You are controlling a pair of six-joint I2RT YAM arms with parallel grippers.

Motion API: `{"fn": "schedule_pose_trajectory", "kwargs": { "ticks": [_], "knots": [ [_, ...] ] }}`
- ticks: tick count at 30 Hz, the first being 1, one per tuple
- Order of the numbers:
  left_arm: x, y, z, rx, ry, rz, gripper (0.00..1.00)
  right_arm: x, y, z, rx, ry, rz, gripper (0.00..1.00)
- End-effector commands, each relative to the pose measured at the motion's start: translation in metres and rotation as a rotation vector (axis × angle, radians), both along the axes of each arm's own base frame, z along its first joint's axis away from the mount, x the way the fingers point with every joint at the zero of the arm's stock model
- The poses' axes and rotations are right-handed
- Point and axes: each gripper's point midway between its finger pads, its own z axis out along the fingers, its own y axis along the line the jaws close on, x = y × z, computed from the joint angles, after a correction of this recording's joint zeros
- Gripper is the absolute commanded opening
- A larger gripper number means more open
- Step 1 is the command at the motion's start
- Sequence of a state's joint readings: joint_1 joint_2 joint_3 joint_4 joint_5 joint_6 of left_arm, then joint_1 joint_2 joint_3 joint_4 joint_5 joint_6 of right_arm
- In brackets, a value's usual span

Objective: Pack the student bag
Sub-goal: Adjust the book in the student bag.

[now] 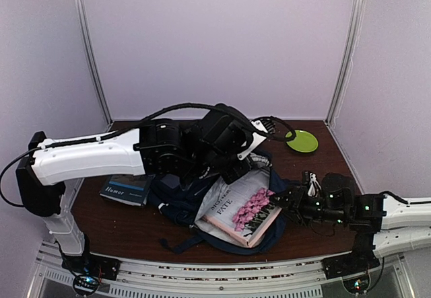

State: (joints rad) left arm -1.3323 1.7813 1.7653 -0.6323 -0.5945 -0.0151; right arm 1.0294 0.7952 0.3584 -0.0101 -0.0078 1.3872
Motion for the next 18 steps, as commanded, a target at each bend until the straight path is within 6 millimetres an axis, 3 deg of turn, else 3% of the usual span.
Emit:
{"fn": "schedule_pose_trajectory", "kwargs": {
  "ticks": [1,8,18],
  "knots": [
    [-0.004,0.001,0.095,-0.249,-0.102,-0.006,0.00,0.021,0.018,0.026,0.106,-0.087,-0.053,0.29],
    [-0.024,-0.008,0.115,-0.286,-0.132,-0.064,0.00,0.042,0.046,0.038,0.123,-0.100,-0.076,0.29],
    [-0.037,-0.004,0.131,-0.331,-0.125,-0.080,0.00,0.070,0.060,0.047,0.235,-0.131,-0.187,0.29]
  ]
}}
